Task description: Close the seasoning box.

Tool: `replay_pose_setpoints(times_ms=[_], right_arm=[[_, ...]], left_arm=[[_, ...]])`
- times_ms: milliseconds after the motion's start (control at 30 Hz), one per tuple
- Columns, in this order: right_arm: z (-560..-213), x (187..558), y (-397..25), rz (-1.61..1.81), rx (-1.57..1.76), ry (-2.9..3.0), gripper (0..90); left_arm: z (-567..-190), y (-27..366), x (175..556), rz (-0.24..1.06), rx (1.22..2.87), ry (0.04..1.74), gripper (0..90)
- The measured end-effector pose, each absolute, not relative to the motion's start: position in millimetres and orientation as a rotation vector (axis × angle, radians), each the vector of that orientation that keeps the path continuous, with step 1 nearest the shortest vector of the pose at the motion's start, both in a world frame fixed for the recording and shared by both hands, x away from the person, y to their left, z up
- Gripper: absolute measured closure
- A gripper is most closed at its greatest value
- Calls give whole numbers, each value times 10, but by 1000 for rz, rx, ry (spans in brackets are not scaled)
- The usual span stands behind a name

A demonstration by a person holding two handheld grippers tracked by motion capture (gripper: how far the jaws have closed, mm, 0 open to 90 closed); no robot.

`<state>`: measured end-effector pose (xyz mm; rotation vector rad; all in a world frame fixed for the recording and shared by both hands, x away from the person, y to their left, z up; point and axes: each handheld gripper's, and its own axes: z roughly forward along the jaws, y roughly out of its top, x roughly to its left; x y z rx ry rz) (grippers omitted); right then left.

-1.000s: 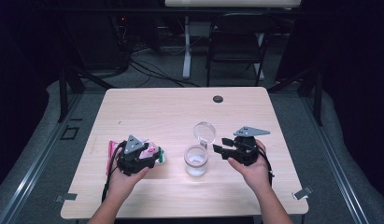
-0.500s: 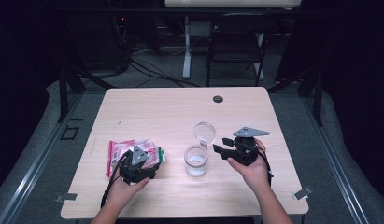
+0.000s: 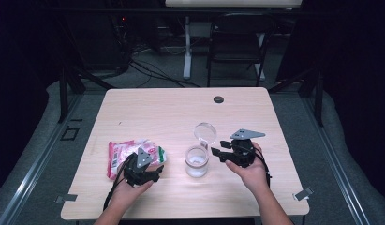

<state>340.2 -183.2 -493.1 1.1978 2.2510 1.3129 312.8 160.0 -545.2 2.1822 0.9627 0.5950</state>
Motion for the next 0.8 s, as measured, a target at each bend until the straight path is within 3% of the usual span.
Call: replay_pose_setpoints(times_ms=[800], right_arm=[[-4957, 3416, -1841, 1319, 1224, 2243, 478]], left_arm=[[-5659, 1556, 3299, 755, 2298, 997, 313]])
